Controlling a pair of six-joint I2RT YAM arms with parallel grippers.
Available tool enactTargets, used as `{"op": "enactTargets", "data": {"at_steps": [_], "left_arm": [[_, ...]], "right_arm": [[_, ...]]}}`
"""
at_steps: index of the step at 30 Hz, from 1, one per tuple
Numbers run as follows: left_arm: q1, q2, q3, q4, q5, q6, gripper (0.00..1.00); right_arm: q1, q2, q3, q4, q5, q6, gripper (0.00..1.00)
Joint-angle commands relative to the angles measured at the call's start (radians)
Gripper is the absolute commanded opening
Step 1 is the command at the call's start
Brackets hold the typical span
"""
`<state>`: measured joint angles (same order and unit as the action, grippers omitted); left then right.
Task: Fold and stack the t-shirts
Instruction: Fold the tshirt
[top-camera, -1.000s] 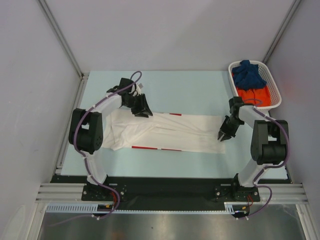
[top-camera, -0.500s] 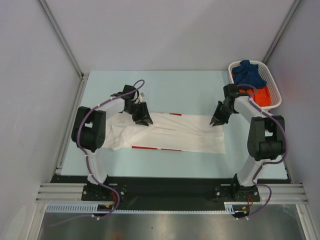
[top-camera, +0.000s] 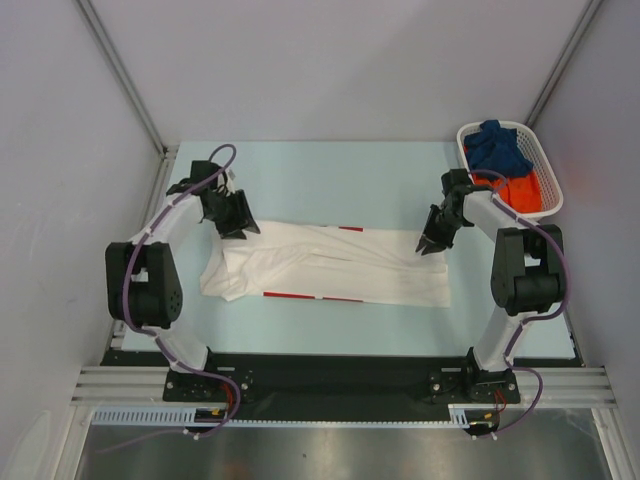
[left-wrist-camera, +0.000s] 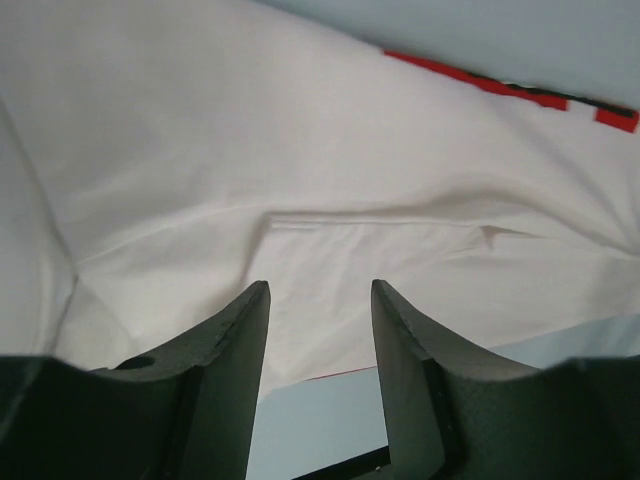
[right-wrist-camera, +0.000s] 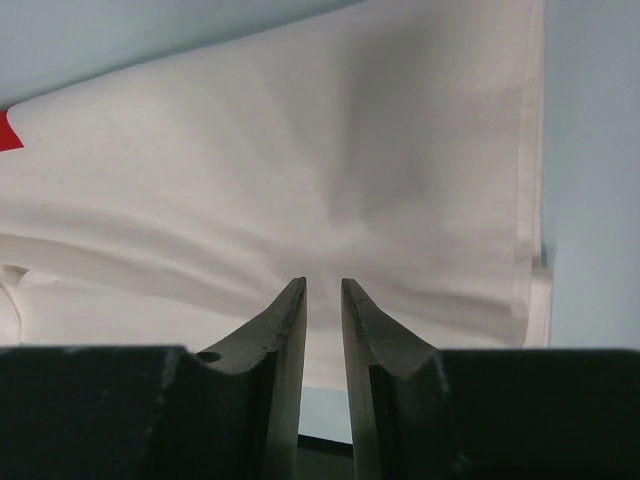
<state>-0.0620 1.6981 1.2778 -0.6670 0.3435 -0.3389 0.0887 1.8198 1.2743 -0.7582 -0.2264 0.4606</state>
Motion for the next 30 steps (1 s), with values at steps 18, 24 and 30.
{"op": "enactTargets", "data": {"at_steps": [18,24,30], "left_arm": [[0.03,0.182,-0.043,0.026,0.038,0.074,0.5],[0.027,0.169,-0.09,0.076,0.118,0.035,0.44],[0.018,0.102,-0.136,0.081,0.169,0.037,0.18]], "right_arm": [[-0.004,-0.019,-0.001,-0.001,-0.031,-0.037,0.26],[-0.004,-0.017,-0.004,0.002,-0.036,-0.033,0.26],[0.0,-0.014,-0.003,0.011,-0.044,-0.027,0.26]]}}
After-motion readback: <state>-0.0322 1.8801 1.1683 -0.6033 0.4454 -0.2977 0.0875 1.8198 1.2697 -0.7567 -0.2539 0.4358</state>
